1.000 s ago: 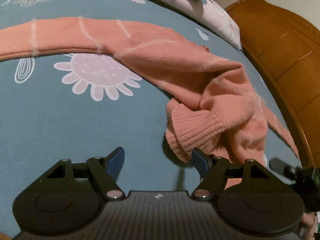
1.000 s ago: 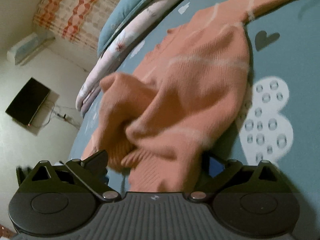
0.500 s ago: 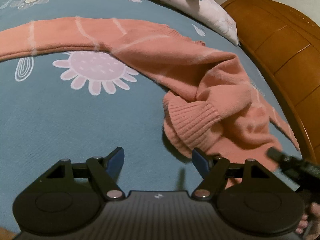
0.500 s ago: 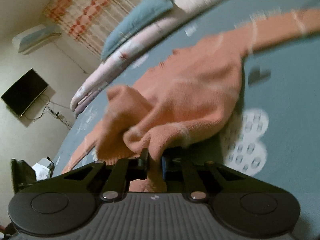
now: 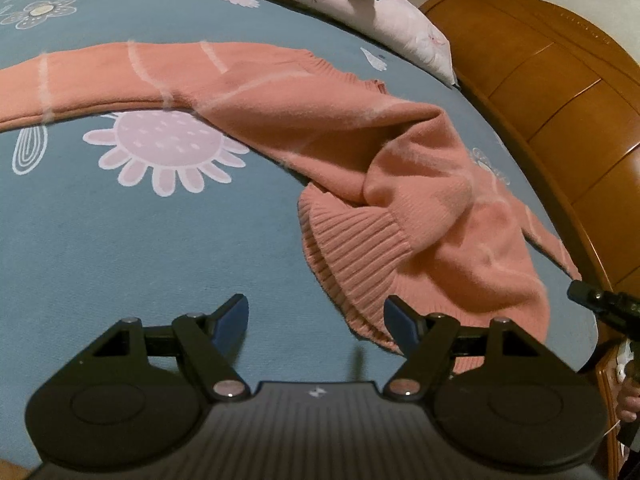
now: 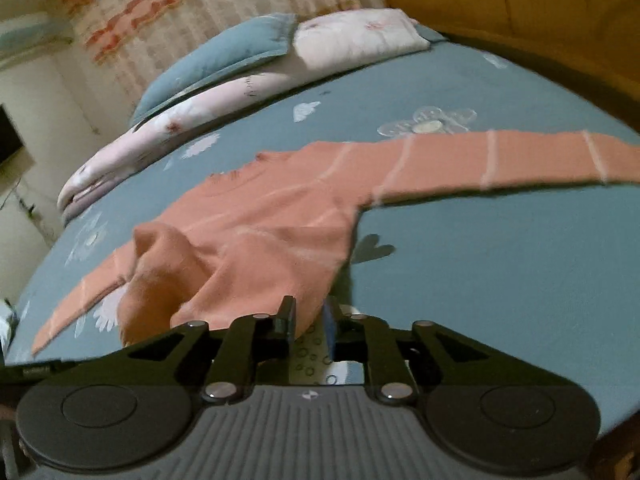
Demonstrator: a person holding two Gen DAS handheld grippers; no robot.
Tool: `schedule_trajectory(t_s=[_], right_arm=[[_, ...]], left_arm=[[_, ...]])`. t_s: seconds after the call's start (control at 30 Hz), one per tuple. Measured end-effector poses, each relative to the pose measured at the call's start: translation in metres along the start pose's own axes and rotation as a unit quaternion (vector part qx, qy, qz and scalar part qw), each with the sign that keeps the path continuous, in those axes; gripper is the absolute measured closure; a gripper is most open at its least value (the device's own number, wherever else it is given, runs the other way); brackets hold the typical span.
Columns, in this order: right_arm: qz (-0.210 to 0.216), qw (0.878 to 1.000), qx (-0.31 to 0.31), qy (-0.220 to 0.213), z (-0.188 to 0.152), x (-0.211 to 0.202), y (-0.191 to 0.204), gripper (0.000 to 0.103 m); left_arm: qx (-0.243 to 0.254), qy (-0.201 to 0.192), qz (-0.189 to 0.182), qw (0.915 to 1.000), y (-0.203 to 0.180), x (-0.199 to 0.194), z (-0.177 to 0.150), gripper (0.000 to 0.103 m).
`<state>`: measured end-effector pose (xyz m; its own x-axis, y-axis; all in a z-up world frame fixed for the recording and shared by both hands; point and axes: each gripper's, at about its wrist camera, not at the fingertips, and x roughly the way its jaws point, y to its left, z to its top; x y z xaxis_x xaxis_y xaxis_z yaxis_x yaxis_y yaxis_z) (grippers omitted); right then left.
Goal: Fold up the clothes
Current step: 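Grasp the ribbed sweater hem with the right gripper and lift it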
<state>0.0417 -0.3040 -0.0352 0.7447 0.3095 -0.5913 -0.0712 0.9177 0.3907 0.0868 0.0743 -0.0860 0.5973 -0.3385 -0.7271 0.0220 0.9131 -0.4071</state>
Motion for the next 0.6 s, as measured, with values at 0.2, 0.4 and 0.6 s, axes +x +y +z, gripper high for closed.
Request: schedule_trajectory(t_s=[0.2,0.4,0.6], right_arm=[[0.08,0.989,-0.126,0.019,-0.004,0.015,0.079,0.064],[0.134,0.956,-0.256,0.047,-0.014,0.062,0.166,0.064],[0.131,0.914,-0.377,0.069,-0.031,0.112,0.238,0.055]], left_arm=[[0.04,0.01,0.024,0.9988,0.0,-0.003,-0.004,0.029],[0.08,0.003,0.061,0.9949,0.015,-0.023,-0.011,0.027],[0.045,-0.008,0.076,0.9961,0.044,-0.04,-0.014,0.026]])
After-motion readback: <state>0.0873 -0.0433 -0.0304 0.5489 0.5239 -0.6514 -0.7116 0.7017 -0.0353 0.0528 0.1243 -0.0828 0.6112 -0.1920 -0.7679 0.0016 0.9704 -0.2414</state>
